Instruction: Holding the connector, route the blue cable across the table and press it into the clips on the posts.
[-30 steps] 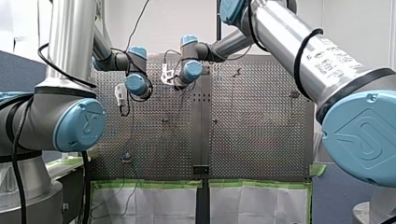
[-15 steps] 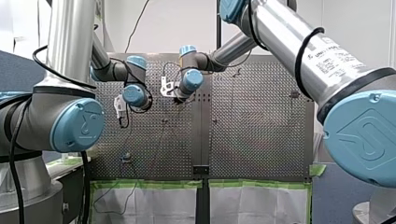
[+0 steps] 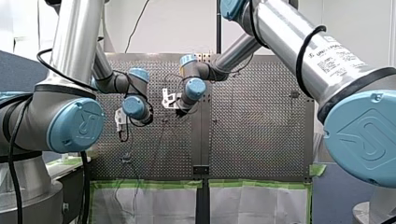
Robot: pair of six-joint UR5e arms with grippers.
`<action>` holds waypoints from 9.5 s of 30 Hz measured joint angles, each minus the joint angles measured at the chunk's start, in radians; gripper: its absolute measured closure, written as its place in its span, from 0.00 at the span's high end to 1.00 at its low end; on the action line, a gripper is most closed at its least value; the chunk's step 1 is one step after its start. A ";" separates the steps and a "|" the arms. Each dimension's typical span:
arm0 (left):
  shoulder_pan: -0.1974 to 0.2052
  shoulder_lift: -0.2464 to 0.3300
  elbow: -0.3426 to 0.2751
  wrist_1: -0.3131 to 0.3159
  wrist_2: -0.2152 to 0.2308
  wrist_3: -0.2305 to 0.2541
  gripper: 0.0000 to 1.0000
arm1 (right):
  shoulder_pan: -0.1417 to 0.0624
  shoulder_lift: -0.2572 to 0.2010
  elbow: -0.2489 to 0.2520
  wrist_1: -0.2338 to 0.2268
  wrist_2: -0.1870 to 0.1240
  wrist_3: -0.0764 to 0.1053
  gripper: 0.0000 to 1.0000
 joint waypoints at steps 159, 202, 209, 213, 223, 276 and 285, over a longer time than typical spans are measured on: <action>-0.198 -0.200 0.284 -0.116 -0.058 -0.086 1.00 | -0.209 0.024 0.064 -0.101 -0.143 0.095 0.00; -0.194 -0.350 0.437 -0.112 -0.134 -0.101 0.16 | -0.216 0.024 0.064 -0.109 -0.141 0.103 0.00; -0.199 -0.348 0.437 -0.112 -0.142 -0.098 0.00 | -0.216 0.024 0.064 -0.109 -0.141 0.103 0.00; -0.204 -0.336 0.437 -0.123 -0.153 -0.097 0.00 | -0.217 0.024 0.063 -0.109 -0.142 0.102 0.00; -0.211 -0.263 0.437 -0.150 -0.186 -0.100 0.00 | -0.219 -0.013 0.046 -0.102 -0.145 0.103 0.00; -0.249 0.040 0.479 -0.250 -0.151 -0.104 0.00 | -0.245 -0.369 0.047 0.058 -0.215 0.170 0.00; -0.211 0.024 0.520 -0.265 -0.129 -0.101 0.00 | -0.257 -0.342 0.047 0.050 -0.239 0.170 0.00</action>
